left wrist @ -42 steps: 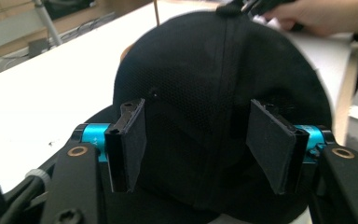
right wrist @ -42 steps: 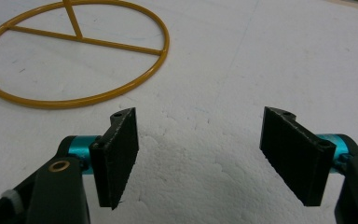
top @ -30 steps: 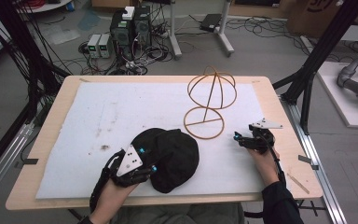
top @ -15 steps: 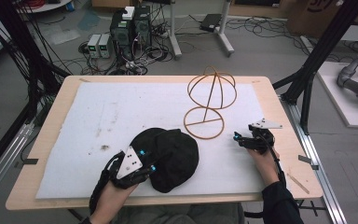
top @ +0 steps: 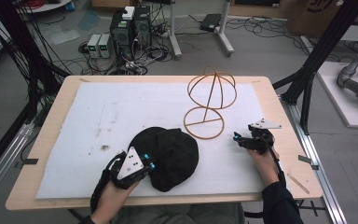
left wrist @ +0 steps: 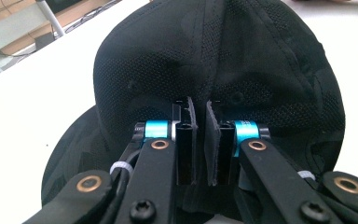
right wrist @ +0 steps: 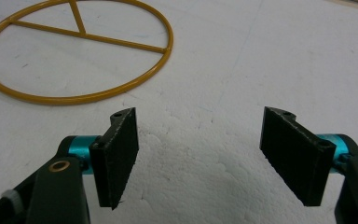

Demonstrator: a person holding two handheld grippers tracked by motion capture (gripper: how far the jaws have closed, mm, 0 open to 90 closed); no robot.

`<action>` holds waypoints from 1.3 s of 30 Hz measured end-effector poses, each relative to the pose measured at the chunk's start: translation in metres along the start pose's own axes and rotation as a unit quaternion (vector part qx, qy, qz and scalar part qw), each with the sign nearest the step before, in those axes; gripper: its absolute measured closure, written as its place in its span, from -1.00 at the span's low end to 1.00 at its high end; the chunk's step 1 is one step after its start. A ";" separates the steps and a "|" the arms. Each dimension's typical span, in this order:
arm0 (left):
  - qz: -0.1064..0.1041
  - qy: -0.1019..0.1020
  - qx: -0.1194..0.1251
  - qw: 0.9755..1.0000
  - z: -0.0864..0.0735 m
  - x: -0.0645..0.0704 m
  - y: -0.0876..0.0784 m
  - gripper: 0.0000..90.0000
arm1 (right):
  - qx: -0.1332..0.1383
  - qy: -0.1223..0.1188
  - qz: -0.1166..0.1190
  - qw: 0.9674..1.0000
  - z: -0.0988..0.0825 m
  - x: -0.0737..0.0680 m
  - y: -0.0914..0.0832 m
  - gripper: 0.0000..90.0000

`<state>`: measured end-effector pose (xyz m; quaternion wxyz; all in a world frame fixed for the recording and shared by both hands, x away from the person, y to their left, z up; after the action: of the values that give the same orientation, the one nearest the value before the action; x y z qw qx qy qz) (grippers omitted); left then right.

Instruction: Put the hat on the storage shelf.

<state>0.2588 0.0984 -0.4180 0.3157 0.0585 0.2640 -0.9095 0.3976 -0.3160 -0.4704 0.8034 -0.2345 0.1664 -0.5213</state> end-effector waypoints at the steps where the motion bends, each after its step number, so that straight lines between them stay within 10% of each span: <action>1: 0.000 -0.002 0.001 1.000 0.000 0.000 0.000 0.88 | 0.000 -0.001 -0.001 1.000 0.000 0.000 0.000 -0.38; 15: 0.011 -0.037 0.027 0.999 0.003 -0.015 -0.012 0.95 | 0.000 -0.008 -0.001 1.000 0.000 -0.001 0.000 -0.38; 24: 0.031 -0.104 0.068 0.992 0.005 -0.046 -0.032 0.95 | -0.002 -0.009 -0.003 1.000 0.000 -0.002 0.000 -0.38; 39: 0.062 -0.089 0.089 0.990 0.024 -0.057 -0.040 0.96 | -0.002 -0.015 -0.004 1.000 0.000 -0.003 0.001 -0.38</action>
<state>0.2812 0.1434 -0.3637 0.3875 0.0213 0.1491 -0.9095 0.3970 -0.3135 -0.4707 0.8030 -0.2450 0.1545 -0.5208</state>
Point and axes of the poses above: each handheld gripper's, and its own axes: y roughly forward along the jaws, z roughly out of its top, x roughly to its right, the point moved 3 cm from there along y, roughly forward along the jaws, and after that the axes turned 6 degrees about y, right-handed, at the moved point
